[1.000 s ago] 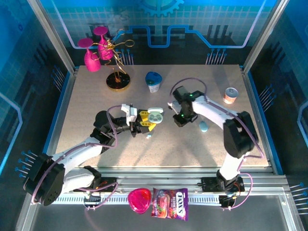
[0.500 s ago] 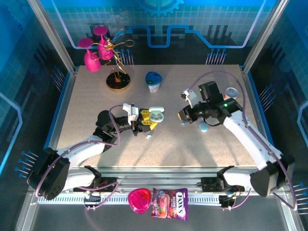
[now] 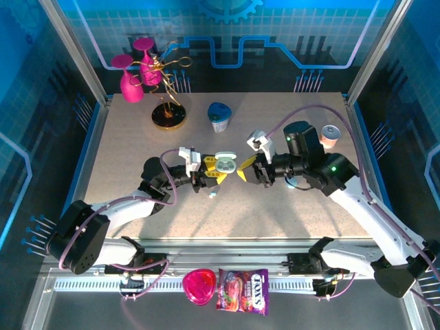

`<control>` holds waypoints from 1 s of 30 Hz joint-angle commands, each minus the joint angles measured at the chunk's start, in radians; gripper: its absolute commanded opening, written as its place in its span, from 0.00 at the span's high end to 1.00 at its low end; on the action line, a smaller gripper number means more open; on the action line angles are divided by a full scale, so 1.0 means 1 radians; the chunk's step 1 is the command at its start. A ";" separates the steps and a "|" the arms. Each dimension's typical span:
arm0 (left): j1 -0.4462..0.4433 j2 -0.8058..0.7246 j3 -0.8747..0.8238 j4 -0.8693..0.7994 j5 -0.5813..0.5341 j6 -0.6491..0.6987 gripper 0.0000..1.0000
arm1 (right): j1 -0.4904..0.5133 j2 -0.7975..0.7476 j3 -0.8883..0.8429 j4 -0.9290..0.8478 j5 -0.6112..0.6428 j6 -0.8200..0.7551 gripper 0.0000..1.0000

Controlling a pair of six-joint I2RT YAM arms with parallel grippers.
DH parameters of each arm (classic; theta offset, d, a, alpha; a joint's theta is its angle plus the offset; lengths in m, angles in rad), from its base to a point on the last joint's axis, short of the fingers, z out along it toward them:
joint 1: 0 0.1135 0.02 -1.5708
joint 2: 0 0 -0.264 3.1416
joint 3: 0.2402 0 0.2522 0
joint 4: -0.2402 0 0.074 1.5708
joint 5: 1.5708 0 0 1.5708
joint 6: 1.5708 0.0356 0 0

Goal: Insert the wireless bluetooth earbuds into the charging case

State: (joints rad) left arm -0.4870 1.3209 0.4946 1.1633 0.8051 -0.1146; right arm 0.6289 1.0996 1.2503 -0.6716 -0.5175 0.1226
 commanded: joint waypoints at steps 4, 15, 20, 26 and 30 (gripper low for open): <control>0.009 -0.013 0.025 0.057 0.020 -0.015 0.68 | 0.044 0.039 0.051 0.108 -0.016 0.043 0.83; 0.009 -0.069 0.012 0.039 0.020 -0.014 0.68 | 0.042 0.084 0.068 0.066 0.047 0.020 0.82; 0.008 -0.079 0.012 0.035 0.025 -0.013 0.68 | 0.034 0.089 0.070 0.060 0.066 0.031 0.83; 0.008 -0.077 0.015 0.039 0.028 -0.014 0.68 | 0.019 0.088 0.076 0.051 0.081 0.040 0.83; 0.009 -0.072 0.019 0.045 0.028 -0.020 0.68 | 0.015 0.100 0.088 0.029 0.081 0.046 0.79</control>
State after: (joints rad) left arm -0.4862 1.2701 0.4946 1.1732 0.8085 -0.1280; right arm 0.6598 1.1870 1.3022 -0.6151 -0.4561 0.1593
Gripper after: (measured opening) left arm 0.343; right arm 0.200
